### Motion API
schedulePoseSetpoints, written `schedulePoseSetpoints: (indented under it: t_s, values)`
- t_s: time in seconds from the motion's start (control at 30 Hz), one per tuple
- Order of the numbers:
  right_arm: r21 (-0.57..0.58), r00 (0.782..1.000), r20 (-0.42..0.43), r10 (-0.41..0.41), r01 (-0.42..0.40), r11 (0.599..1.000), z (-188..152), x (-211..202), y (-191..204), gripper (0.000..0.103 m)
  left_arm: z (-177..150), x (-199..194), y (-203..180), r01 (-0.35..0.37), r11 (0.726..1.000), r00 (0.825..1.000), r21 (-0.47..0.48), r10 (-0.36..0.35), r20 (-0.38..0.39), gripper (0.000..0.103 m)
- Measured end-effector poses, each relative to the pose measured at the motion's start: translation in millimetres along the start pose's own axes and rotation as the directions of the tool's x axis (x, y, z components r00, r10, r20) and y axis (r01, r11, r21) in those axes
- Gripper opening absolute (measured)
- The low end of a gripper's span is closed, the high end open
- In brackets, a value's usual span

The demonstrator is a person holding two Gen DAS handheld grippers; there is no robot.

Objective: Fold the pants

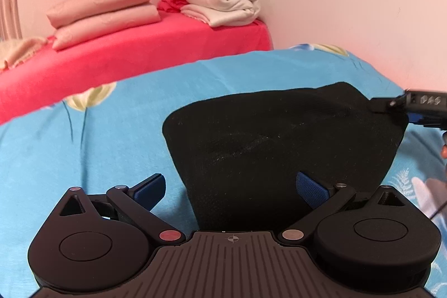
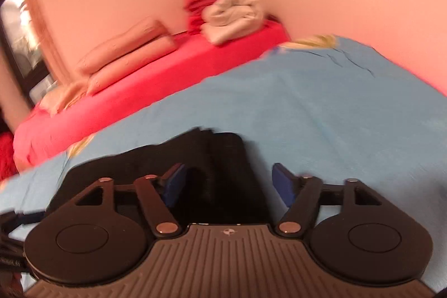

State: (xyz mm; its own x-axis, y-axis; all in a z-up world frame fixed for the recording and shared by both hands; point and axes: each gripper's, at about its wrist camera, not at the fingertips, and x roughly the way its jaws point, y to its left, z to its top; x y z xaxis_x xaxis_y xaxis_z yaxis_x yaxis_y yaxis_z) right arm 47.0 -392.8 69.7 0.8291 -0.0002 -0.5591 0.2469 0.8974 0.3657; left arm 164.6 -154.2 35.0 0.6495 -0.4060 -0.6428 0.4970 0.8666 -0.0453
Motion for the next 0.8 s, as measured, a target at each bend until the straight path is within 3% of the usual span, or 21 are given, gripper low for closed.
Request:
schedulePoseSetpoints:
  t_s: [0.1,0.3,0.4,0.5,0.6,0.67,0.7,0.77,0.8]
  values:
    - [0.071,0.993,-0.074,0.094,-0.089,0.994,-1.2,1.6,-15.4,0.093,1.0,-0.7,-2.7,-0.02,1.0,1.0,0.021,0.02,-0.001,0.103]
    - [0.056,0.975,-0.146,0.169,-0.162,0.985,-7.4,-2.7,-8.2,0.098,3.7,3.3,-2.1,-0.019,1.0,1.0,0.019,0.02,-0.014,0.103]
    - [0.03,0.971,-0.176,0.161,-0.158,0.987,-12.9,-8.7,-2.9,0.101,5.3,6.6,-1.8,-0.013,1.0,1.0,0.022,0.014,-0.02,0.103]
    - [-0.001,0.964,-0.213,0.159,-0.162,0.987,-12.9,-3.3,1.0,0.103,7.2,14.7,2.8,0.029,1.0,0.998,-0.002,-0.029,-0.048,0.103]
    - [0.004,0.958,-0.226,0.174,-0.178,0.984,-11.5,4.5,-0.8,0.103,9.0,29.2,22.0,0.135,0.984,0.984,-0.12,-0.148,-0.104,0.103]
    - [0.029,0.961,-0.212,0.176,-0.174,0.984,-11.4,5.9,-2.2,0.097,6.8,40.8,39.3,0.222,0.943,0.957,-0.247,-0.259,-0.128,0.103]
    - [0.028,0.966,-0.201,0.165,-0.163,0.986,-12.3,5.5,-1.2,0.087,6.0,40.6,43.1,0.245,0.931,0.954,-0.272,-0.282,-0.106,0.103]
    - [0.032,0.969,-0.179,0.172,-0.169,0.985,-14.9,0.7,0.9,0.072,6.6,39.1,40.1,0.296,0.914,0.939,-0.276,-0.331,-0.09,0.103]
    - [0.036,0.969,-0.164,0.182,-0.179,0.983,-15.0,-3.5,1.7,0.058,8.1,36.4,34.6,0.302,0.918,0.94,-0.257,-0.332,-0.08,0.103]
